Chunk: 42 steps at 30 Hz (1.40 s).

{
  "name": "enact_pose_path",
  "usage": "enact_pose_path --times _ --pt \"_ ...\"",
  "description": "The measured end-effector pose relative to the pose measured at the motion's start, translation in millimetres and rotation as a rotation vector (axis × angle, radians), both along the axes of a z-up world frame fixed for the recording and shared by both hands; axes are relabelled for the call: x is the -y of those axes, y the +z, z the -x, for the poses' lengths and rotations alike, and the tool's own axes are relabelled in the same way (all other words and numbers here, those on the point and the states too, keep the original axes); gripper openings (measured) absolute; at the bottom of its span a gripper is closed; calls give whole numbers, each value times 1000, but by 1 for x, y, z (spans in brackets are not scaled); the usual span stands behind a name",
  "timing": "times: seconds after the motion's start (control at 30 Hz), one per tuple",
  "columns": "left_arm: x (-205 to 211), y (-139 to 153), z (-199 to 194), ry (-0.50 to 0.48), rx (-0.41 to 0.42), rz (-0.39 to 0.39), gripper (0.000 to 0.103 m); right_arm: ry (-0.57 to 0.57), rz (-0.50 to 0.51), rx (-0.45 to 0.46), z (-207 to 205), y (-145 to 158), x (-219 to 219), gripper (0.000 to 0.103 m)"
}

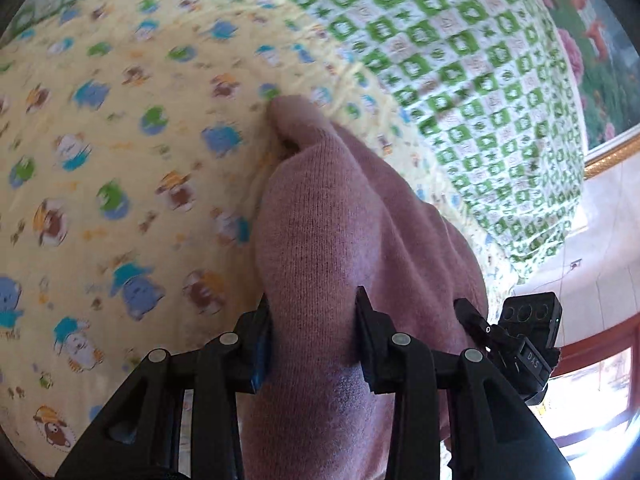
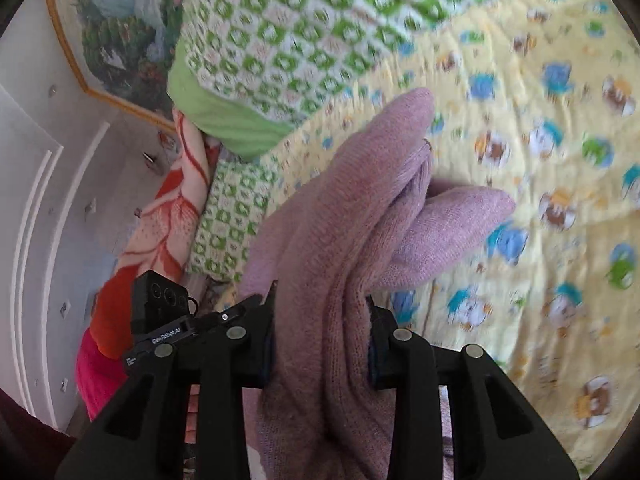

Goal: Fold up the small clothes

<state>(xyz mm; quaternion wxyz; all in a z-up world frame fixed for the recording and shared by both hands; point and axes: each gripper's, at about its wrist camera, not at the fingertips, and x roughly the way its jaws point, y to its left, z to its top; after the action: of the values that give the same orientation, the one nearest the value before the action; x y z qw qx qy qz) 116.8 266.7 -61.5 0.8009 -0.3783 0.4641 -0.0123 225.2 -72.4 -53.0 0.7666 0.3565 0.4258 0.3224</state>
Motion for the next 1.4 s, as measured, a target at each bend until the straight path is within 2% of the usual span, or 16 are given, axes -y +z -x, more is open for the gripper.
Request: enact_pose_path --times 0.07,0.17,0.33,0.37,0.5,0.63,0.87,1.0,1.13,1.17,1.23,1.3,1.4 --pt "-6 -16 7 3 -28 2 36 16 18 -38 -1 -14 -7 35" --pt "-5 -26 10 15 -23 38 41 21 50 -90 -2 -32 -4 35" --pt "0 -32 5 4 -66 -29 64 -1 76 -170 -10 -59 6 40" --pt "1 -31 5 5 -73 -38 65 -9 78 -177 -11 -59 6 41" --pt "1 -25 13 -4 -93 -52 68 -35 123 -173 -3 -51 5 54" --pt "0 -18 26 -16 -110 -55 72 -88 170 -151 15 -34 13 55" --pt "5 -15 64 -72 -144 -90 74 -130 224 -74 82 -4 29 55" --pt "7 -20 84 -96 -165 -93 74 -107 258 -72 117 -3 26 55" --pt "7 -27 95 -105 -183 -90 74 -79 302 -112 136 -19 16 55" --pt "7 -27 96 -107 -180 -94 74 -76 306 -119 137 -23 14 53" --pt "9 -28 97 -114 -173 -116 74 -74 317 -127 136 -30 10 40" --pt "13 -28 96 -133 -173 -159 73 -61 330 -135 131 -34 5 15" --pt "18 -27 94 -157 -170 -165 58 -42 381 -99 128 -23 -1 7"
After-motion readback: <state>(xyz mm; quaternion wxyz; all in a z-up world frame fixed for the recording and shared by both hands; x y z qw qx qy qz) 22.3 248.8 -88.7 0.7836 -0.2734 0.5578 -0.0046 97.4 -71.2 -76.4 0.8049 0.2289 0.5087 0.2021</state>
